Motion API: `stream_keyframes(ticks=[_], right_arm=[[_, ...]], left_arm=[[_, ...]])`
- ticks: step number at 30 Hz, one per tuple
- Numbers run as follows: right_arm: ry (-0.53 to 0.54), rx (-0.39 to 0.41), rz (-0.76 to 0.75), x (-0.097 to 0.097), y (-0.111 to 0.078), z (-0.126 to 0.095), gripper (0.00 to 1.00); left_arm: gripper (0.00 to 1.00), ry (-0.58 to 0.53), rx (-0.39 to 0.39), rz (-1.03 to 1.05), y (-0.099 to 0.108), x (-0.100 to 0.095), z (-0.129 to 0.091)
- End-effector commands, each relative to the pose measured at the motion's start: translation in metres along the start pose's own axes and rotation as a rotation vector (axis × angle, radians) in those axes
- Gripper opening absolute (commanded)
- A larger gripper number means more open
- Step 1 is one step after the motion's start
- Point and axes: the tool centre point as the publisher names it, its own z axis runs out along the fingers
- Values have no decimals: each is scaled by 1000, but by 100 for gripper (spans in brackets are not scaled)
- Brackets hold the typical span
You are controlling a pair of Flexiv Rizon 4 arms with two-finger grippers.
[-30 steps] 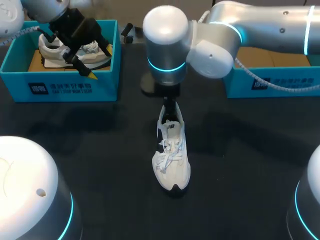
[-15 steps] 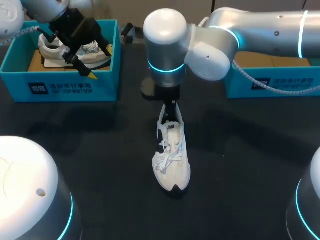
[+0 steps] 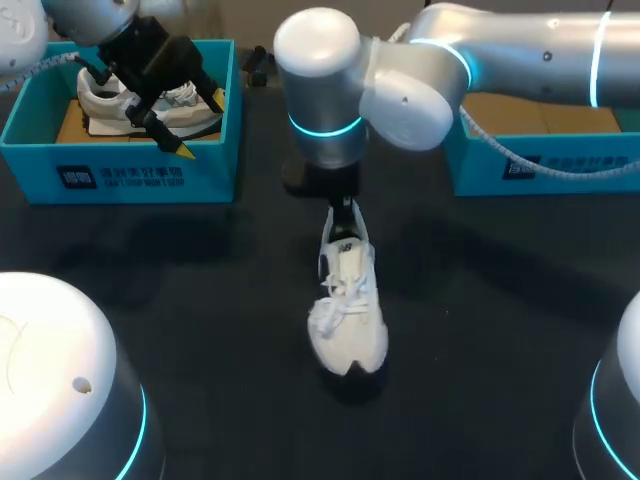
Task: Take the shoe out of the shoebox, open the shoe tongue, remove and reinsert the insole, then place the shoe into the shoebox
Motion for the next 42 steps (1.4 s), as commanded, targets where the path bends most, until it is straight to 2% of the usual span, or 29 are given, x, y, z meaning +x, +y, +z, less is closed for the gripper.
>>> stream_keyframes(ticks=[1,7,15,20,27,30,42], right_arm=[[-10,19,-5,-3,-5,-34,0],[-26,31,-24,-11,-14,-75,0],[-48,52,-5,-23,-38,-133,0],[-56,53,1,-31,-50,-160,0],[-56,36,-12,-42,-66,-181,0],[-75,52,49,-49,-78,-185,0],[-75,52,49,-49,-78,-185,0]], left_arm=[[100,1,-2,0,0,0,0],[100,1,-2,0,0,0,0],[100,1,-2,0,0,0,0],[100,1,-2,0,0,0,0],[100,1,-2,0,0,0,0],[100,1,-2,0,0,0,0],[100,1,-2,0,0,0,0]])
